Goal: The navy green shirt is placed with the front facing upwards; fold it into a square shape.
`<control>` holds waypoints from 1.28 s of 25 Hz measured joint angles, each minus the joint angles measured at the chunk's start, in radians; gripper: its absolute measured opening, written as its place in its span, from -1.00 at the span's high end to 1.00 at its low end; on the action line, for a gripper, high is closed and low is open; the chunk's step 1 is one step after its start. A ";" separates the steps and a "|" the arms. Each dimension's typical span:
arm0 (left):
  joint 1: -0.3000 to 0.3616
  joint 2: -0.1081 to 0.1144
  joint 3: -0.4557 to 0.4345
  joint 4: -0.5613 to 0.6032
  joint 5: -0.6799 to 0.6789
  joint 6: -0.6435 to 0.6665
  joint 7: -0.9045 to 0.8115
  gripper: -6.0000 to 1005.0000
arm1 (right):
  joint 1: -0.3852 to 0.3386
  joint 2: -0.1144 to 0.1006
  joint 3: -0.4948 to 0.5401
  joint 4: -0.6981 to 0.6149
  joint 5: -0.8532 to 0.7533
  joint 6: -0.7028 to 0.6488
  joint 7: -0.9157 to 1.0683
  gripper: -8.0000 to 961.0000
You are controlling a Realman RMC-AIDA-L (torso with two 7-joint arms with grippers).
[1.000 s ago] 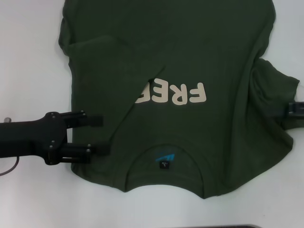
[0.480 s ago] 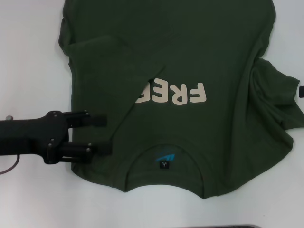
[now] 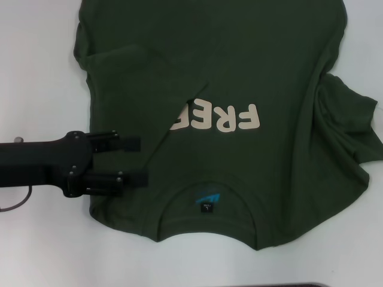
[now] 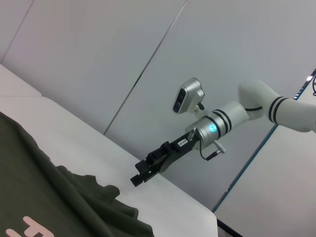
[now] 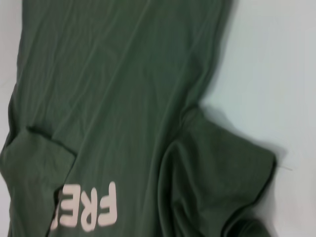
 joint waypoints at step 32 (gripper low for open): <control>-0.008 -0.016 -0.009 -0.001 0.004 -0.040 0.064 -0.80 | 0.000 -0.017 0.146 0.223 0.034 0.090 0.211 -0.84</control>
